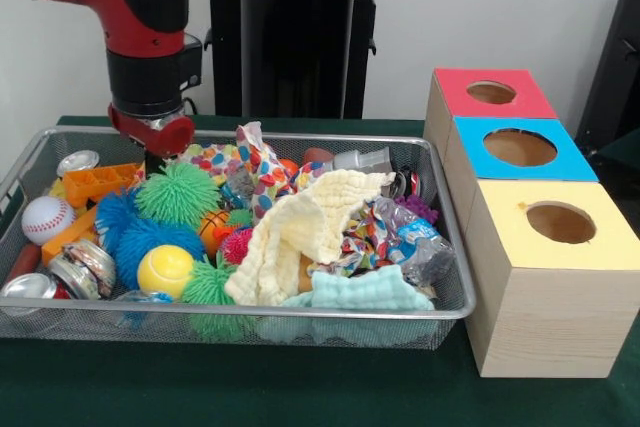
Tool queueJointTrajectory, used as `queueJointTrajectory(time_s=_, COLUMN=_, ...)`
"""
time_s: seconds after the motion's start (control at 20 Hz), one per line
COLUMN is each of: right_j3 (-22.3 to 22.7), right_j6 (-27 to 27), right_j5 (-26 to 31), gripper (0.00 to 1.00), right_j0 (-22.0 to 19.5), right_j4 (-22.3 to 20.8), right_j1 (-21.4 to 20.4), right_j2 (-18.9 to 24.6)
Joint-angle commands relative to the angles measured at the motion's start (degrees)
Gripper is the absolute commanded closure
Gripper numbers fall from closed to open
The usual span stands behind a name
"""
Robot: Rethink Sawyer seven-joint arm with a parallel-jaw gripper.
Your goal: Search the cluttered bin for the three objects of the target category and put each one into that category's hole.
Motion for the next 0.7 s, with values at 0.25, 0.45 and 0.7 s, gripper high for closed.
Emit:
queueJointTrajectory(time_s=0.25, right_j3=-21.8, right_j6=-21.2, right_j5=20.4, gripper=1.0, right_j0=-5.6, right_j4=-1.7, right_j1=1.9, right_j2=16.0)
queueJointTrajectory(time_s=0.45, right_j3=-23.4, right_j6=-20.0, right_j5=20.0, gripper=1.0, right_j0=-5.9, right_j4=-3.4, right_j1=2.8, right_j2=17.5)
queueJointTrajectory(time_s=0.7, right_j3=-23.6, right_j6=-18.2, right_j5=18.3, gripper=1.0, right_j0=-6.3, right_j4=-5.5, right_j1=3.4, right_j2=18.4)
